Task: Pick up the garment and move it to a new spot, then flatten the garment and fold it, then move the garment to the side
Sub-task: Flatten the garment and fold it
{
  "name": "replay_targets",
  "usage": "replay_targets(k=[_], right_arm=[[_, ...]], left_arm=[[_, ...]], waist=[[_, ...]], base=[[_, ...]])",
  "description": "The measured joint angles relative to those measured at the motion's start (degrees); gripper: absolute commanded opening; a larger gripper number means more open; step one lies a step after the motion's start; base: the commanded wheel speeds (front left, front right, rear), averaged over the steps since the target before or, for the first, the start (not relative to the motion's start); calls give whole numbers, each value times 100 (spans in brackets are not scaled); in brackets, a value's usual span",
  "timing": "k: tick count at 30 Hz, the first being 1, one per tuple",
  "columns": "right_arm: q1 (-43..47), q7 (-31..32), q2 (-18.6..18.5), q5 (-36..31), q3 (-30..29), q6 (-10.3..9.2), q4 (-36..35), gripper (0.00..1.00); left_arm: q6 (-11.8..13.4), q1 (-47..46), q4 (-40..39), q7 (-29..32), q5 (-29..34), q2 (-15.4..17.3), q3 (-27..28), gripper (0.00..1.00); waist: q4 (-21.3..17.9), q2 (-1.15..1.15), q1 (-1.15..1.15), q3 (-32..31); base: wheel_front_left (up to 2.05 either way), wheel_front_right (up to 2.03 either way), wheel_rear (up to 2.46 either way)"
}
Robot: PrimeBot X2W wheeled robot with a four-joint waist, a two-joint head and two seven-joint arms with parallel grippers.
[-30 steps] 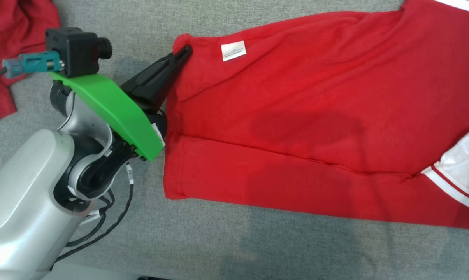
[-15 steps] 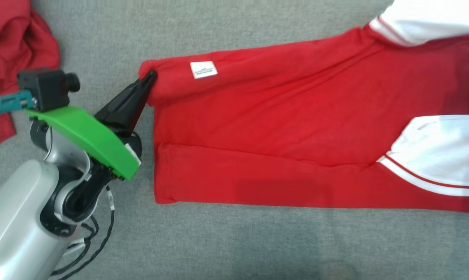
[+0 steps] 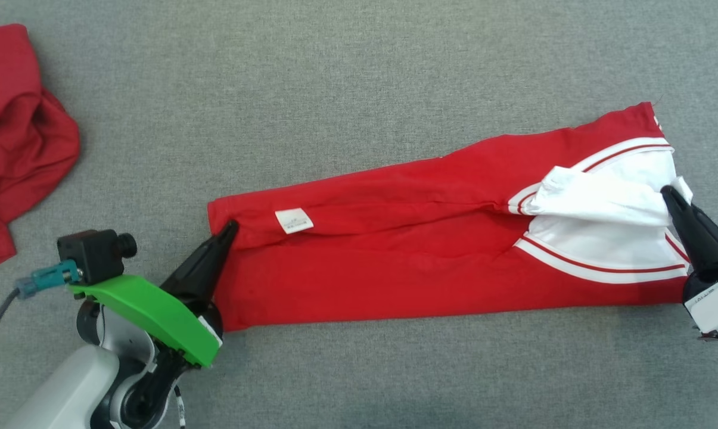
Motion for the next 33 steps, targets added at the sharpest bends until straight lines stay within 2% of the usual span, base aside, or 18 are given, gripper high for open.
replay_targets(k=[2,3,4,5,6,9,14,17,21,27,33], right_arm=[[159,-111,-51,-60,36,0,108,0],[202,-144,-81,-67,48,0,131,100],[237,-148,-113,-123,55,0,167,100],[289,-164,-148,-186,65,0,175,100],[324,-180,-160,-194,46,0,172,100],[330,-186,-200,-178,-142,0,164,100],[190,36,-330,-438,-339,0,303,100],[-76,87,-319,-726,-360,0,600,100],[-309,104,-185,-1058,-290,0,1184,100],[-405,20,-26,-1289,-178,0,2105,100],[-495,-170,-149,-1426,-23,0,2828,100]], left_arm=[[-40,176,156,-75,-51,-155,-86,0],[-35,211,235,-121,-45,-183,-109,29],[-11,231,320,-166,18,-188,-138,48],[7,236,410,-256,131,-187,-167,91],[12,236,490,-387,237,-189,-175,100],[64,250,736,-759,734,-166,-259,100],[348,439,984,-1256,1157,-188,-301,100],[602,533,1053,-1539,1445,-252,-165,100],[769,661,1159,-1666,1797,-437,38,100],[742,887,1107,-1690,2371,-891,594,100],[535,1278,1020,-1690,3100,-1352,1138,100]], waist=[[-52,0,0,-132],[-59,0,0,-172],[-63,0,0,-212],[-63,0,0,-251],[-61,0,0,-289],[-52,0,0,-403],[-39,0,0,-559],[-1,0,0,-596],[113,0,0,-603],[364,0,0,-619],[581,0,0,-688]], base=[[0,0,0],[0,0,0],[0,0,0],[0,0,0],[0,0,0],[0,0,0],[0,0,0],[0,0,0],[0,0,0],[0,0,0],[0,0,0]])
